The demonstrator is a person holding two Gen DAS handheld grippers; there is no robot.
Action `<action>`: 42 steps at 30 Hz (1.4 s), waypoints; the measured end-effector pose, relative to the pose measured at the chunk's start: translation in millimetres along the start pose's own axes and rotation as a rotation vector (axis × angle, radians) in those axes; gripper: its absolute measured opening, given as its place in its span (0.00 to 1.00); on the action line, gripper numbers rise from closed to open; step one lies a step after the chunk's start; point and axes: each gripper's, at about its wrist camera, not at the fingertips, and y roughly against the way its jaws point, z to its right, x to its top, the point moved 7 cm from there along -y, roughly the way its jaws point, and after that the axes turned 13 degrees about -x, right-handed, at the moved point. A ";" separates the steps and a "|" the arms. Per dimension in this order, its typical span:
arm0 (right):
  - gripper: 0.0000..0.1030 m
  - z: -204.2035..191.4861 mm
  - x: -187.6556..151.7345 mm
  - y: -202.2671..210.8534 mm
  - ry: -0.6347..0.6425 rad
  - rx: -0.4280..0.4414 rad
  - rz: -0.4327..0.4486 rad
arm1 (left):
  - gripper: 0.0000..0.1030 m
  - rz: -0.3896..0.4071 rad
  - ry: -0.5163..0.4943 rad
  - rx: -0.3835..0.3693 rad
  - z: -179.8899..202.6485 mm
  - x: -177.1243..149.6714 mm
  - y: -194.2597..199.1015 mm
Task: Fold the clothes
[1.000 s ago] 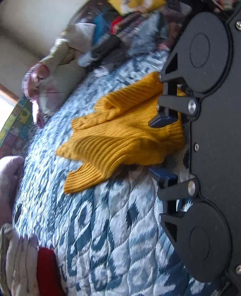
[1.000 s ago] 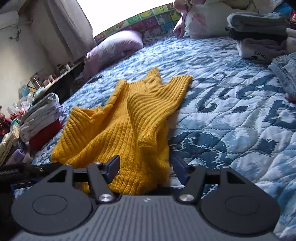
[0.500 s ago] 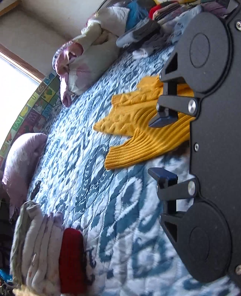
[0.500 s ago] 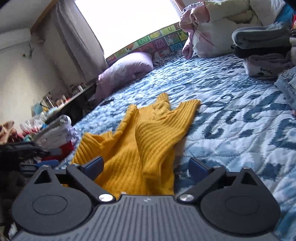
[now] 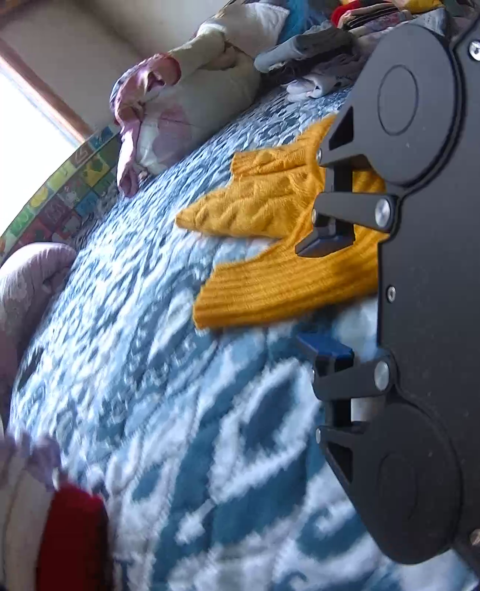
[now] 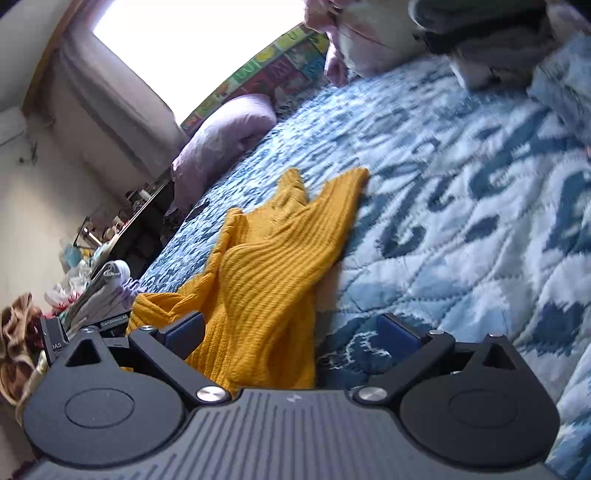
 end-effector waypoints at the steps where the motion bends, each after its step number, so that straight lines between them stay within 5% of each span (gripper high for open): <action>1: 0.97 1.4 -1.3 -1.9 -0.003 -0.004 -0.005 | 0.31 -0.008 -0.002 -0.009 0.7 1.4 -4.4; 4: 0.97 2.6 -6.1 -6.0 0.009 -0.023 -0.016 | 0.07 -0.011 -0.027 0.009 0.7 2.6 -12.6; 14: 0.99 1.1 -1.6 5.2 0.061 -0.058 0.052 | 0.05 0.182 -0.284 0.120 26.7 41.9 58.7; 22: 1.00 0.9 0.9 10.9 0.063 -0.050 0.082 | 0.05 0.296 -0.246 0.218 -18.8 68.0 120.3; 36: 0.99 -9.1 -1.2 13.1 0.110 -0.007 0.088 | 0.05 0.245 -0.199 0.345 -72.9 48.9 118.2; 39: 0.99 -16.0 -3.5 13.2 0.148 -0.007 0.091 | 0.19 0.126 -0.120 0.442 -105.2 35.4 108.1; 42: 0.99 -20.4 -5.0 13.1 0.171 -0.012 0.094 | 0.24 0.149 -0.175 0.508 -94.6 38.2 120.5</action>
